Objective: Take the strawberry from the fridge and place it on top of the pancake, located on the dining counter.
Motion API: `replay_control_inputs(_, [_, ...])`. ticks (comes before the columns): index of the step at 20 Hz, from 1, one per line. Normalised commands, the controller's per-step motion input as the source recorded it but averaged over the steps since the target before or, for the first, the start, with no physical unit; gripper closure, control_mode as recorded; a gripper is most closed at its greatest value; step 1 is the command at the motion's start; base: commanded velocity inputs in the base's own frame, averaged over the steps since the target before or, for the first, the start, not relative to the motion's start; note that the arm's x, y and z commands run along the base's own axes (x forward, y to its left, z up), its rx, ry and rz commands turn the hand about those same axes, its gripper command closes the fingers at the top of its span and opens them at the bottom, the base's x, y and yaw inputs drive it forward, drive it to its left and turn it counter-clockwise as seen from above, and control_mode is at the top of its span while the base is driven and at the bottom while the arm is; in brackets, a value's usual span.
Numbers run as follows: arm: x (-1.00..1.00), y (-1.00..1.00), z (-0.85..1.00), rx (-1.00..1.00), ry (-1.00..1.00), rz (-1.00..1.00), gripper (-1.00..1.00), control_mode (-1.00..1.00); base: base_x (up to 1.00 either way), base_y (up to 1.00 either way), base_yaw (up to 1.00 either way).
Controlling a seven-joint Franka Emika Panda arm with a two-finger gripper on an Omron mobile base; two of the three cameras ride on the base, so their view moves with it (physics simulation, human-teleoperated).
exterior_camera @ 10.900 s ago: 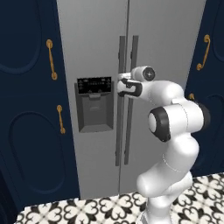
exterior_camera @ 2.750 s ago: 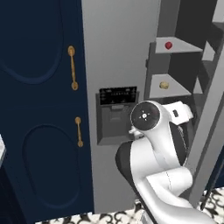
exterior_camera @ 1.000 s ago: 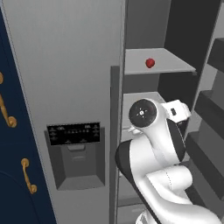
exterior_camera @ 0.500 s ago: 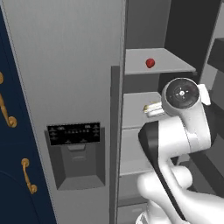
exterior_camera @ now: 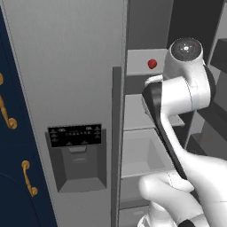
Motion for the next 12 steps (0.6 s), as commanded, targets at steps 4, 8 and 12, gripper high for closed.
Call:
replay_control_inputs(4, [0.91, -0.11, -0.15, 0.02, -0.05, 0.00, -1.00, -1.00, 0.00, 0.00, 0.00])
replay_control_inputs(8, [0.79, -0.20, 0.00, 0.01, -0.13, 0.00, -1.00, -1.00, 0.00, 0.00, 0.00])
replay_control_inputs(12, [0.72, -0.18, 0.09, 0.01, -0.02, 0.01, -1.00, -1.00, 0.00, 0.00, 0.00])
